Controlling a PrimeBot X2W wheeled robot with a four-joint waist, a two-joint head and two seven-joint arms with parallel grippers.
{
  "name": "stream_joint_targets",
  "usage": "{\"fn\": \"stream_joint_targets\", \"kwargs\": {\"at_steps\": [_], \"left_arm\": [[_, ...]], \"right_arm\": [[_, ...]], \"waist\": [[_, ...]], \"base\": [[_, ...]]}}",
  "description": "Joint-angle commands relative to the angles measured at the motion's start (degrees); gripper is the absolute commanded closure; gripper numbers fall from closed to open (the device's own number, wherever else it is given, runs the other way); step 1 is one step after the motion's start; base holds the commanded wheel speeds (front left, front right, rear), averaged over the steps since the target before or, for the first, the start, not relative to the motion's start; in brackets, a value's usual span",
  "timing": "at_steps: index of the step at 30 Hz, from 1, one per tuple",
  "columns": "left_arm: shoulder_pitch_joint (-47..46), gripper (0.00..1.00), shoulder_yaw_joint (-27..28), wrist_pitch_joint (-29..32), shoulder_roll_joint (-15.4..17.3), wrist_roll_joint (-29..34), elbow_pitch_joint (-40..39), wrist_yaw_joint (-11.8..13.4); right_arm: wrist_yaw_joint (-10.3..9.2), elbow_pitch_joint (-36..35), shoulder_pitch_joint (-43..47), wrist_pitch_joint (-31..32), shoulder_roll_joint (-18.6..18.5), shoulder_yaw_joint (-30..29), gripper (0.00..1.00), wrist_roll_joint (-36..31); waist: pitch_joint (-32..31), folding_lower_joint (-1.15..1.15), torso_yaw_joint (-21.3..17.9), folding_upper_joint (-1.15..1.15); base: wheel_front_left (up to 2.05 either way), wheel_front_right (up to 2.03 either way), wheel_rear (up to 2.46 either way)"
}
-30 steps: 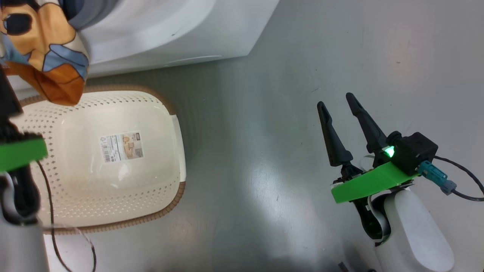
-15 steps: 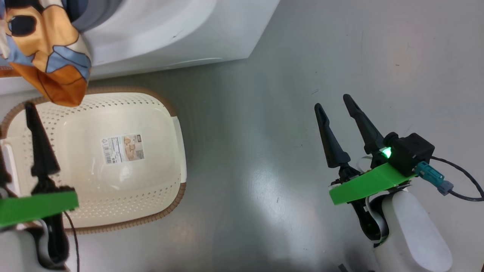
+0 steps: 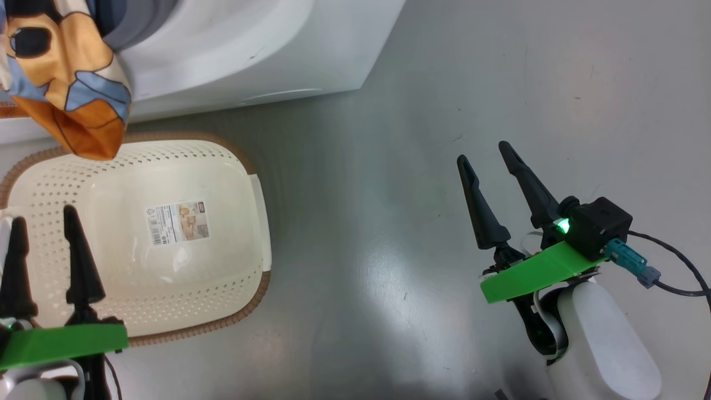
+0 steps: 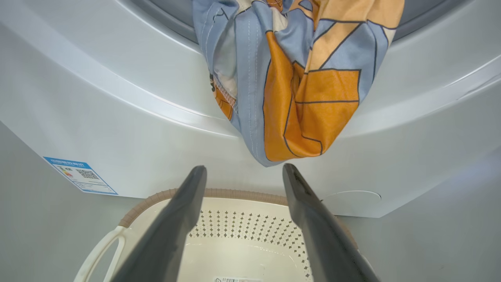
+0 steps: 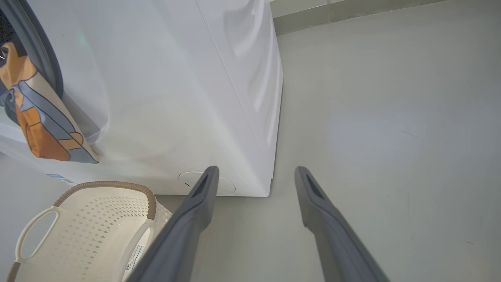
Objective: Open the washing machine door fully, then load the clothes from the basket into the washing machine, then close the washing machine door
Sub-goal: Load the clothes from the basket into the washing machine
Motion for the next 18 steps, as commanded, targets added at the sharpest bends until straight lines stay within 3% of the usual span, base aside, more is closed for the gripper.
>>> {"fn": "stream_joint_targets", "kwargs": {"at_steps": [1,18], "left_arm": [[2.6,0.00,2.3,-0.3,0.5,0.7,-0.6,-0.2],[2.3,0.00,1.2,-0.3,0.6,4.5,-1.4,-0.2]], "right_arm": [[0.35,-0.9,2.3,-0.3,0.6,1.3,0.00,-0.7],[0.35,-0.9,2.3,-0.3,0.6,1.3,0.00,-0.4]], "waist": [[0.0,0.00,-0.1,0.00],[-0.3,0.00,-0.2,0.00]], "base": [[0.00,0.00,0.00],[0.00,0.00,0.00]]}}
